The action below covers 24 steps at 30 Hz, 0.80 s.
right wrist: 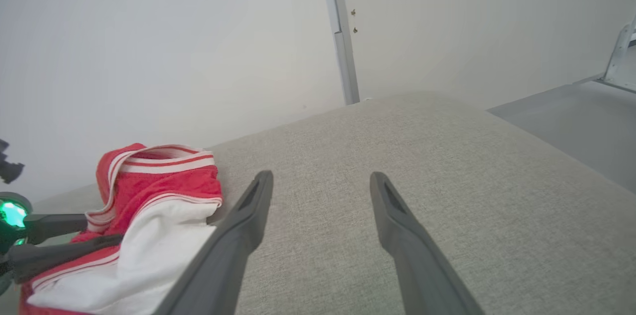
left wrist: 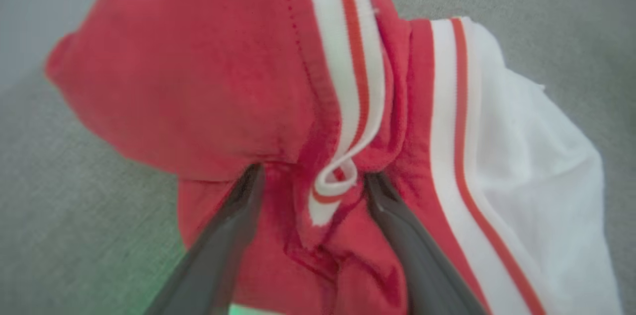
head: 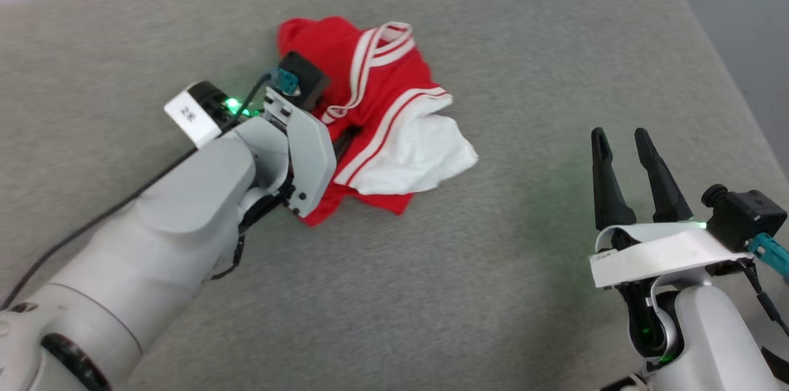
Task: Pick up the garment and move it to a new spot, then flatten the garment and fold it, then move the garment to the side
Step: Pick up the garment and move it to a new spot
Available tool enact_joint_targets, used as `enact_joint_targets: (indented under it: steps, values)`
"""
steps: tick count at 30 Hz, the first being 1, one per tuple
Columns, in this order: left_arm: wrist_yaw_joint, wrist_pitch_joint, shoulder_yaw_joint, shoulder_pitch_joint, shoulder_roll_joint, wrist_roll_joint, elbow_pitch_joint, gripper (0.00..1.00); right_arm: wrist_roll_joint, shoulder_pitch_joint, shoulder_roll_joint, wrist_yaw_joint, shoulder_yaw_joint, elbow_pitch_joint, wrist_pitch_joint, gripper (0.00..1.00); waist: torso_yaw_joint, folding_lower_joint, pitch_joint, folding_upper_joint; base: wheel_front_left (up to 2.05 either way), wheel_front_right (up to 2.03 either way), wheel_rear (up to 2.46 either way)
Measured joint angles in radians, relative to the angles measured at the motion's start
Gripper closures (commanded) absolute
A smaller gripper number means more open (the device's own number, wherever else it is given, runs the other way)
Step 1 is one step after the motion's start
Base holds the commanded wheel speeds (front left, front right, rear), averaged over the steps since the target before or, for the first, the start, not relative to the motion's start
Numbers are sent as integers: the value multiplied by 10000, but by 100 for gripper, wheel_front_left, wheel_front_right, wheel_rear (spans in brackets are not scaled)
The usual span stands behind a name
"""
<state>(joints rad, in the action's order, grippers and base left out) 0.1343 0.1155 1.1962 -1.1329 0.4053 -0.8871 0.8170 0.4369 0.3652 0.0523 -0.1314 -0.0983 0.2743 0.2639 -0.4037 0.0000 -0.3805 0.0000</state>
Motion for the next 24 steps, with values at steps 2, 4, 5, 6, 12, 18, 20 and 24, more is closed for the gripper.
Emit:
enact_joint_targets:
  steps: [2, 4, 5, 6, 12, 18, 20, 24]
  values:
    - [-15, -416, 10, 10, -75, -140, -29, 0, -198, -59, -2, 0, 71, 48, 0, 0, 306, 0, 148, 0, 0, 0, 0]
    - [-25, -846, -92, 13, -65, -339, -46, 0, -384, -81, 2, 0, 111, 107, 0, 0, 621, 0, 306, 0, 0, 0, 0]
    - [-25, -1049, -161, 56, -65, -466, -81, 0, -477, -86, -2, 0, 128, 121, 0, 0, 783, 0, 388, 0, 0, 0, 0]
    - [-25, -1227, -249, 137, -92, -629, -132, 0, -577, -101, 2, 0, 142, 142, 0, 0, 940, 0, 469, 0, 0, 0, 0]
    - [-27, -2234, -512, 1261, -67, -1436, -267, 0, -848, -337, 326, 0, 196, 307, 0, 0, 1855, 0, 971, 0, 0, 0, 0]
    - [-27, -3438, -1047, 2731, 23, -2215, -59, 0, -961, -737, 780, 0, 460, 401, 0, 0, 2645, 0, 1502, 0, 0, 0, 0]
    - [-69, -3649, -1216, 3239, 90, -2213, 104, 0, -968, -892, 957, 0, 650, 407, 0, 0, 2892, 0, 1661, 0, 0, 0, 0]
    - [-213, -3756, -2309, 4288, 136, -2293, 31, 0, -999, -1233, 1290, 0, 1154, 414, 0, 0, 3377, 0, 1948, 0, 0, 0, 0]
